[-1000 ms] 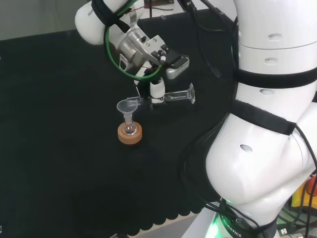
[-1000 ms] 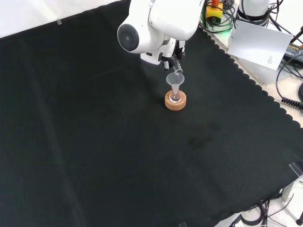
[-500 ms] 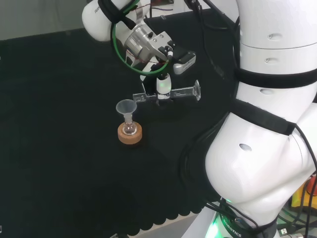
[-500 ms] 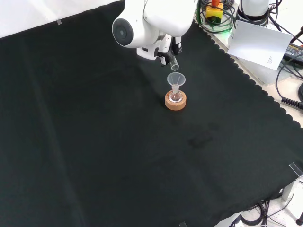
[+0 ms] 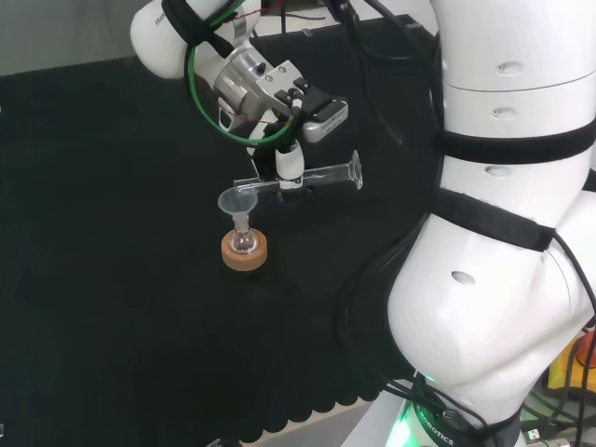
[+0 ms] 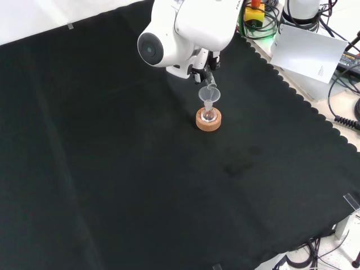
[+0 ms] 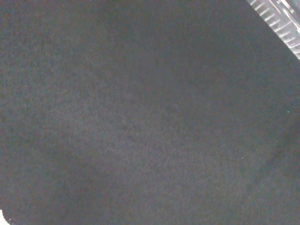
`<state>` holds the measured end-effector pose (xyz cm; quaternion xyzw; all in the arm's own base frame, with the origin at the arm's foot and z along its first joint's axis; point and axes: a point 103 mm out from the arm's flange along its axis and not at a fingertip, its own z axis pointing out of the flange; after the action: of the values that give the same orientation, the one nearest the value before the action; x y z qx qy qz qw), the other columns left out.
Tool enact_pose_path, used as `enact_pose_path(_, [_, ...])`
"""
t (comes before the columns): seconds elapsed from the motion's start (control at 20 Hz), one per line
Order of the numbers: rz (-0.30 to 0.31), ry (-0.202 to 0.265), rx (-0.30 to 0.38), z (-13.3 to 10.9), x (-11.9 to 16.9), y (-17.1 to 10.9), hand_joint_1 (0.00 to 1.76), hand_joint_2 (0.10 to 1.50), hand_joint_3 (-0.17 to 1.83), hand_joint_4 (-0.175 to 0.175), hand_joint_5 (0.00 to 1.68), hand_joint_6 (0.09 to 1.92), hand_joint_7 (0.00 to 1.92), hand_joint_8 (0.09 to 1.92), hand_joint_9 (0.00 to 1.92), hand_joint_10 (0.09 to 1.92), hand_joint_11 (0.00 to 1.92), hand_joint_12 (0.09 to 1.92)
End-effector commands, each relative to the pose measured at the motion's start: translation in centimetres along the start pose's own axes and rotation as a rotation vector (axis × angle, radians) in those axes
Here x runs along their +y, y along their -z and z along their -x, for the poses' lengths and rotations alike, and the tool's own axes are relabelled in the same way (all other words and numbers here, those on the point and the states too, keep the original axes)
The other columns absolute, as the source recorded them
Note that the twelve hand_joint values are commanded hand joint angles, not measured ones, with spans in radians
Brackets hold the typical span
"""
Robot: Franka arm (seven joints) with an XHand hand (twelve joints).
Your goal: Pour the water from the graduated cylinder into the round-bottom flask.
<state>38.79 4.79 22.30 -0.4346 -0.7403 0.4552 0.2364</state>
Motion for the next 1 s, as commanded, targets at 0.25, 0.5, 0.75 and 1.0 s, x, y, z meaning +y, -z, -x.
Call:
enact_pose_path(0.25, [-0.004,-0.002,-0.018,-0.4,0.1,0.3,1.13,1.18,-0.12,-0.124,0.98,1.03,1.33,0.23,1.48,0.09,1.40,0.67])
enact_pose_path(0.5, [0.051,0.031,0.009,1.0,-0.2,-0.5,1.13,1.18,-0.13,-0.124,0.98,1.03,1.33,0.23,1.48,0.09,1.40,0.66])
enact_pose_path(0.75, [0.165,0.061,0.044,3.4,-1.3,-1.9,1.13,1.19,-0.13,-0.125,0.98,1.04,1.33,0.23,1.48,0.09,1.40,0.66])
enact_pose_path(1.0, [0.282,0.100,0.105,4.0,-1.9,-2.1,1.13,1.19,-0.13,-0.125,0.98,1.04,1.33,0.23,1.48,0.09,1.40,0.66])
